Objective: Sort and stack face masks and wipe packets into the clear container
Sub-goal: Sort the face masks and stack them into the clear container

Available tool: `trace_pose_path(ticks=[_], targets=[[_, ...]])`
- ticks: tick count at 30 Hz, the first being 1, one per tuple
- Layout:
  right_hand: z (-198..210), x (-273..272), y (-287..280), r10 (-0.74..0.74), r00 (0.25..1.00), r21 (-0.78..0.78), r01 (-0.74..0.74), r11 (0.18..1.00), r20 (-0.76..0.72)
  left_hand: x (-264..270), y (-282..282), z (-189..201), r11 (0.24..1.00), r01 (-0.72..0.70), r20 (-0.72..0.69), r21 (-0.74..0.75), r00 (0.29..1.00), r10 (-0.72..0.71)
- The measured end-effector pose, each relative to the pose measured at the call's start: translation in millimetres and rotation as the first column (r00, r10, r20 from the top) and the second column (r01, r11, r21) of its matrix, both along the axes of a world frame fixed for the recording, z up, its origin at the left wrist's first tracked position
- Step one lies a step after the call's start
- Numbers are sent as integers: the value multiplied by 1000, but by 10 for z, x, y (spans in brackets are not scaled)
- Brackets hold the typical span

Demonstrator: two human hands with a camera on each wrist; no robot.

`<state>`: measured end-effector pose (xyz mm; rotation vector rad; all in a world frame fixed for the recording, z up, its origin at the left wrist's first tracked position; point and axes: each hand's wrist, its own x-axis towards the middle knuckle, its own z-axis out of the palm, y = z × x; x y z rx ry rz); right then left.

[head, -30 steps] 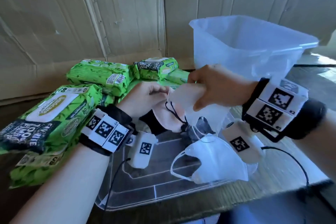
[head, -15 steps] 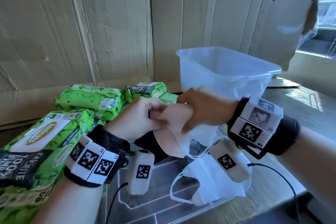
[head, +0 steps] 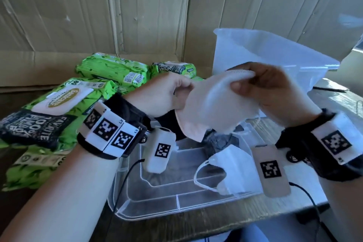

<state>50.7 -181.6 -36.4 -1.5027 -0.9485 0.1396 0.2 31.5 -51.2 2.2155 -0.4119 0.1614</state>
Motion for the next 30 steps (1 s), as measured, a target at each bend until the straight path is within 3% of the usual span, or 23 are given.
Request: trace_pose_path(ticks=[2,4,7,14,18,30], targets=[[-37,-105,33,40,996,-178,-24,984,85,-50,-42,21,1000,6,-31,-6,1000,-7],[-86,-151,96,9,951,-348,103,932,308,-67,-62,20,1000,14,-51,-19,999,-15],[-122,-119,116,-29,870,-409,261,874,493,-75,-69,27,995,19,-98,-98,995,-29],[-173,-165,96,-127,865,-439,366,820,485,-75,-158,2,988,58,-153,-145,985,-80],[-222,-182,92,-233,835,-397,459,795,499,-80,-211,-29,990,23,-106,-137,994,-38],[-318,-224,-208,-449,866,-360,500,787,221,-54,-179,-17,963,84,-44,-257,994,-98]])
